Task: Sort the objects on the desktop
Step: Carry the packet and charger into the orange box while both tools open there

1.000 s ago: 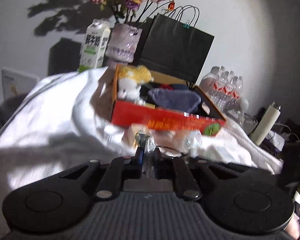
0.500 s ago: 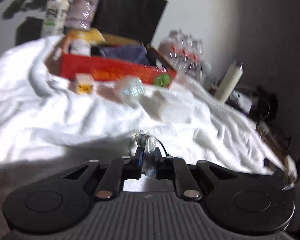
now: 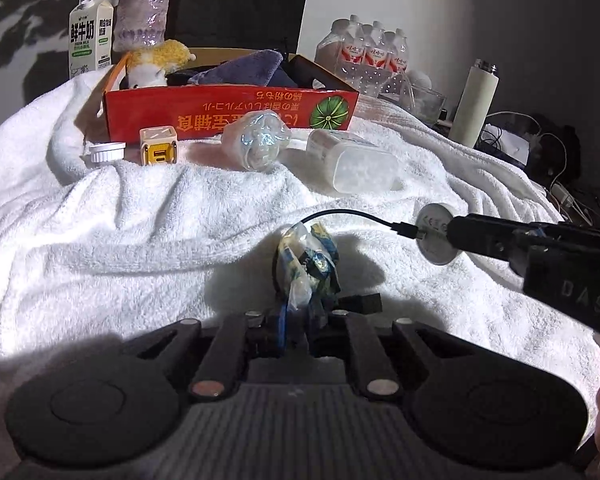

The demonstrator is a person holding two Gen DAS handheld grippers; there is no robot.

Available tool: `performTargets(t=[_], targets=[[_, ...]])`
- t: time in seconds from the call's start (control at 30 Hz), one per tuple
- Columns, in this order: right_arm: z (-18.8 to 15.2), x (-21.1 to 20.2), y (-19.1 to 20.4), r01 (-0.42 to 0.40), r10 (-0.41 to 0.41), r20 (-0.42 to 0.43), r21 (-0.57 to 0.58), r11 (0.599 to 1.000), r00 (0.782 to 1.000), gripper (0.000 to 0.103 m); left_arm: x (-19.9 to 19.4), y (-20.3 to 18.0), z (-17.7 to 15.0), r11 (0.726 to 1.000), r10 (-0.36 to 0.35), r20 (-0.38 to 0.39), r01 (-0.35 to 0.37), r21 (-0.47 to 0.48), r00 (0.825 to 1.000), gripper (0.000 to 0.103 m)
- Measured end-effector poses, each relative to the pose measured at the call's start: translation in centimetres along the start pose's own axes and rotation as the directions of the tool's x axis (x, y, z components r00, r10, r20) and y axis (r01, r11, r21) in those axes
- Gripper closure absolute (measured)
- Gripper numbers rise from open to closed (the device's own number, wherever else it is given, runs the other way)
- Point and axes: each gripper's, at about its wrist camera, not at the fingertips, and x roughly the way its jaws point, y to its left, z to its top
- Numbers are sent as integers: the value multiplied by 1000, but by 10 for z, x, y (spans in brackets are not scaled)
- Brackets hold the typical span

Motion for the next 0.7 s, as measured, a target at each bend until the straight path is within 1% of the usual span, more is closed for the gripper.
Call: performTargets(t=[0.03,0.07,0.13,0.2,0.23,0.27,0.3,0.37,0.4,0.43,0.47,0.5,0.53,0.57,0.63,0.67,0.7], targets=[[-2,-3,0,17,-17,4,3,1000,1000,96,1,-1,1,1000,3,-3,-3,5,1000,92],[-3,-4,1,62,-62,9,-19,998,998,96,2,-2,1,1000,9,-9,-9,5,1000,92],[-6,-3,-2,165,-164,18,-53,985,986,96,3,-5,2,999,29,-14,-29,16,999,92],[-9,0,-11,234,-234,1,-39,972,972,96,4,-9,3,998,49,-19,-48,31,999,92],[-11,0,-14,261,-261,5,-44,964,965,96,5,-11,3,998,55,-20,-55,35,998,93],[-13,0,-18,265,-265,2,-34,964,964,96,5,-11,4,997,60,-20,-59,40,998,92],[-14,0,-22,234,-234,-14,-13,972,972,96,5,-11,4,997,60,-23,-59,39,998,93],[-16,1,-28,126,-124,-40,36,991,991,96,-1,-8,7,999,47,-22,-47,11,999,93],[-17,0,-27,96,-95,-39,44,994,995,96,-11,-7,9,1000,30,8,-30,2,1000,93],[-18,-1,-24,79,-78,-34,29,996,996,96,-24,-8,13,1000,9,66,-9,5,998,93],[-18,-3,-20,59,-58,-28,14,998,998,96,-36,-11,18,1000,-8,122,7,13,992,92],[-18,-3,-18,28,-28,-27,10,1000,999,96,-43,-15,26,1000,-21,153,18,21,988,92],[-17,-2,-16,-6,6,-31,12,1000,1000,96,-45,-19,34,999,-40,166,37,20,985,92],[-17,0,-15,-25,26,-35,18,1000,999,96,-40,-23,41,998,-63,157,63,7,986,92],[-17,5,-12,-30,30,-41,14,999,999,96,-17,-29,48,994,-100,111,103,-28,989,92],[-18,7,-13,-33,34,-44,19,999,998,96,-3,-32,49,993,-102,91,106,-42,991,93],[-19,10,-13,-41,43,-48,31,999,998,96,13,-36,46,994,-102,55,104,-42,993,94]])
